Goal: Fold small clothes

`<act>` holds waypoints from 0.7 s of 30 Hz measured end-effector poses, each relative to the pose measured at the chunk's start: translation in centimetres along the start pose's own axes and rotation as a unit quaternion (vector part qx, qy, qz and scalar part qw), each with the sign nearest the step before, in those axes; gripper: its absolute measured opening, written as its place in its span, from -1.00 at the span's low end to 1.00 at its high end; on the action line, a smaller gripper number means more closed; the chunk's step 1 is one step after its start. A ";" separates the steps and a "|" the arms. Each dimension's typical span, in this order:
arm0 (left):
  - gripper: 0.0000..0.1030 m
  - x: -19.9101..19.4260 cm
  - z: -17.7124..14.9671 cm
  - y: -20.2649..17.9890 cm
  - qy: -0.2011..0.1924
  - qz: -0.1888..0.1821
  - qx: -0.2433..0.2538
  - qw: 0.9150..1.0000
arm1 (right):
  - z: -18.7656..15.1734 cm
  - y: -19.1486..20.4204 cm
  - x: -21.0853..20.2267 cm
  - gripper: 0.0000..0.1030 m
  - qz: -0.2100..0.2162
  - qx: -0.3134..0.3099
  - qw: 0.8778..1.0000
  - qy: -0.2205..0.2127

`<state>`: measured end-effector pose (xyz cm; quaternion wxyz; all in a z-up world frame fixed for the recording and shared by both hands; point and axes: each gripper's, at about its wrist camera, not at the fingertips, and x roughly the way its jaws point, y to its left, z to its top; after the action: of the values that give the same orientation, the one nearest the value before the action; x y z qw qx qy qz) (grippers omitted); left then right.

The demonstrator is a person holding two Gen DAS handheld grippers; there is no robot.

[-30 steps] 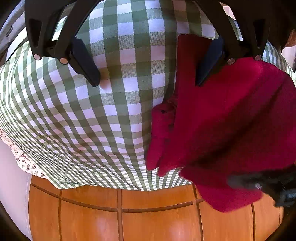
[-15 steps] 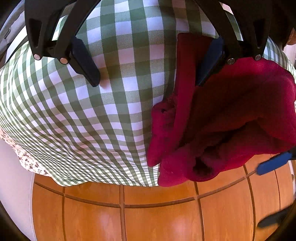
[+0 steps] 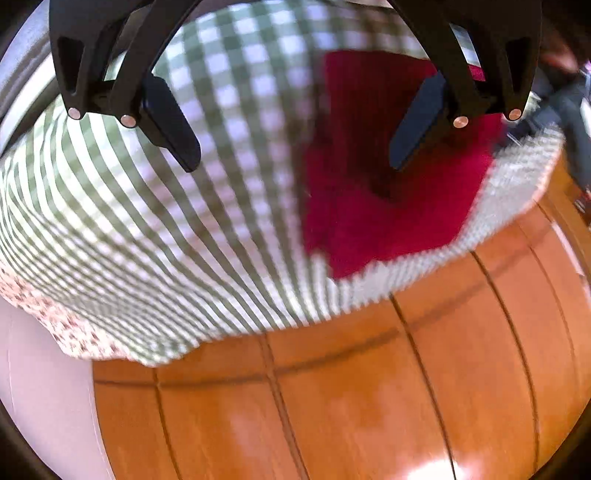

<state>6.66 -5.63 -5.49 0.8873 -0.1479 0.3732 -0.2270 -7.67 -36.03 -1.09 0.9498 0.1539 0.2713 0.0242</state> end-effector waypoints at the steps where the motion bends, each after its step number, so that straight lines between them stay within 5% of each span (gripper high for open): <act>1: 0.56 0.4 -0.3 -0.3 0.011 -0.004 0.007 1.000 | 0.3 0.9 -0.2 0.97 0.011 -0.011 1.000 -0.005; 5: 0.57 1.3 -1.2 -1.1 0.037 -0.012 0.027 0.999 | 0.4 5.3 2.0 0.96 0.013 -0.079 0.997 0.022; 10: 0.57 1.2 -1.3 -1.3 0.039 -0.018 0.032 0.999 | -2.1 6.2 6.9 0.96 -0.108 -0.163 0.975 0.103; 17: 0.58 -1.0 -2.3 -2.8 -0.001 -0.025 0.067 0.997 | -4.4 -0.1 5.9 0.96 -0.121 -0.086 0.979 0.139; 21: 0.74 1.9 -2.8 -3.0 0.046 0.014 0.075 0.996 | -5.2 -0.3 6.7 0.96 -0.100 -0.089 0.985 0.107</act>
<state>4.91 -9.37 -7.20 0.8807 -0.0650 0.3979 -0.2486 -4.72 -34.01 -8.77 0.9230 0.0369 0.3817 -0.0308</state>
